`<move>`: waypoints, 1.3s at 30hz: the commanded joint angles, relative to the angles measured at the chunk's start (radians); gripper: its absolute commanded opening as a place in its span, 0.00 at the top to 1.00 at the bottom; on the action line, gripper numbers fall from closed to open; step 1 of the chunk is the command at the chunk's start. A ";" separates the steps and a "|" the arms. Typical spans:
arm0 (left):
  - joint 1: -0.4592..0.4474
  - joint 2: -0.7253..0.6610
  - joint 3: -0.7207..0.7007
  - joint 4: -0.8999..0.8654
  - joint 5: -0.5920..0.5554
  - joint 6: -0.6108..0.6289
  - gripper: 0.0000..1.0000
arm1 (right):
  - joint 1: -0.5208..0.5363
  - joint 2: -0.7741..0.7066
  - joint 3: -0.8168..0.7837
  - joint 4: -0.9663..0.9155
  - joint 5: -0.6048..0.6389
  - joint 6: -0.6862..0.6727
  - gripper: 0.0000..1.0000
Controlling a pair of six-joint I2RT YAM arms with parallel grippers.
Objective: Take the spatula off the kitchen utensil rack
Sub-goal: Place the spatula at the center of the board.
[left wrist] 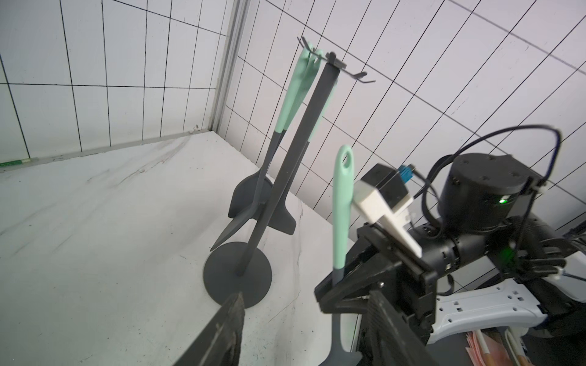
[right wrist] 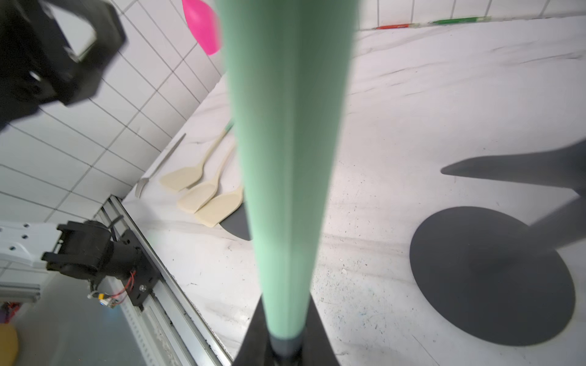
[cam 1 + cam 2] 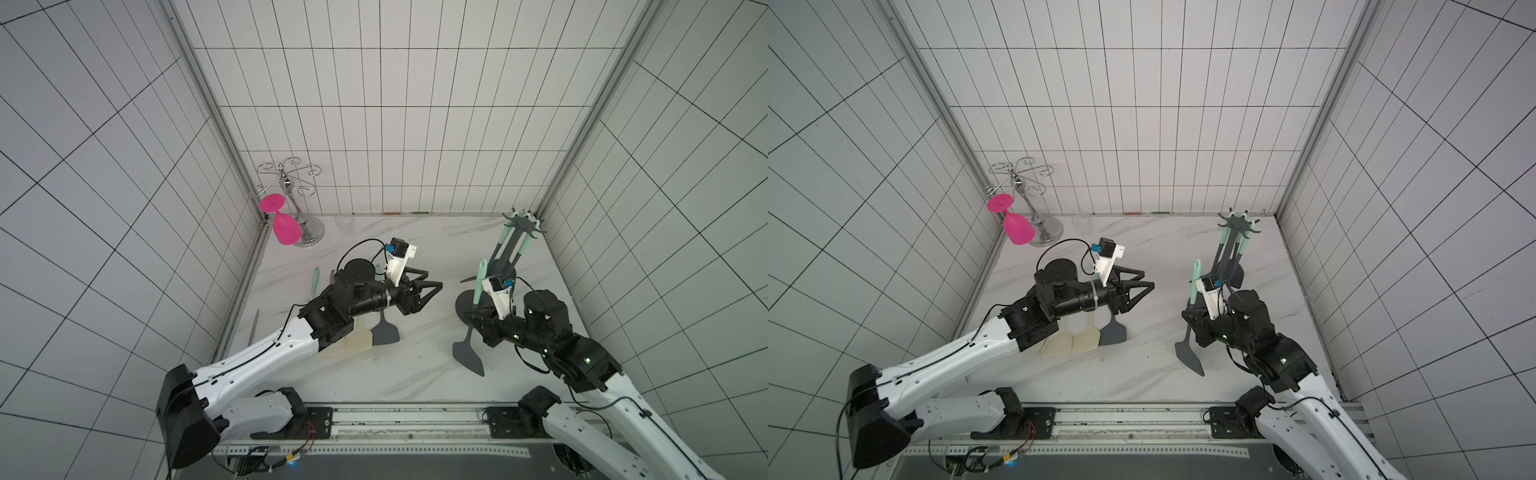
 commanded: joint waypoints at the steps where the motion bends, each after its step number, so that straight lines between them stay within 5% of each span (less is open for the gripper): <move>1: -0.005 0.008 0.019 -0.075 -0.035 -0.078 0.40 | 0.140 0.105 0.011 0.119 0.193 -0.066 1.00; 5: -0.011 0.044 0.023 -0.094 -0.058 -0.119 0.43 | 0.275 0.234 0.064 0.166 0.328 -0.099 1.00; 12: -0.001 0.068 -0.013 -0.056 -0.118 -0.193 0.49 | 0.370 0.313 0.069 0.271 0.379 -0.133 1.00; 17: 0.012 0.083 -0.005 -0.045 -0.119 -0.213 0.75 | 0.382 0.329 0.059 0.305 0.392 -0.128 1.00; 20: 0.021 0.092 -0.005 -0.039 -0.115 -0.217 1.00 | 0.387 0.319 0.043 0.332 0.398 -0.122 1.00; 21: 0.025 0.094 -0.005 -0.038 -0.109 -0.213 1.00 | 0.387 0.316 0.040 0.337 0.396 -0.120 1.00; 22: 0.030 0.094 -0.005 -0.039 -0.100 -0.203 1.00 | 0.387 0.312 0.039 0.339 0.394 -0.119 0.98; 25: 0.076 0.084 0.009 -0.068 -0.031 -0.135 1.00 | 0.383 0.288 0.047 0.317 0.355 -0.126 0.61; 27: 0.135 0.060 0.014 -0.087 0.055 -0.075 1.00 | 0.350 0.264 0.070 0.269 0.270 -0.131 0.51; 32: 0.341 0.009 0.021 -0.072 0.427 0.046 1.00 | 0.099 0.241 0.139 0.242 -0.337 -0.047 0.47; 35: 0.395 0.001 0.026 -0.036 0.623 0.082 1.00 | 0.055 0.285 0.173 0.236 -0.487 -0.053 0.45; 39: 0.398 -0.006 0.015 0.026 0.737 0.078 1.00 | 0.050 0.398 0.217 0.230 -0.577 -0.048 0.47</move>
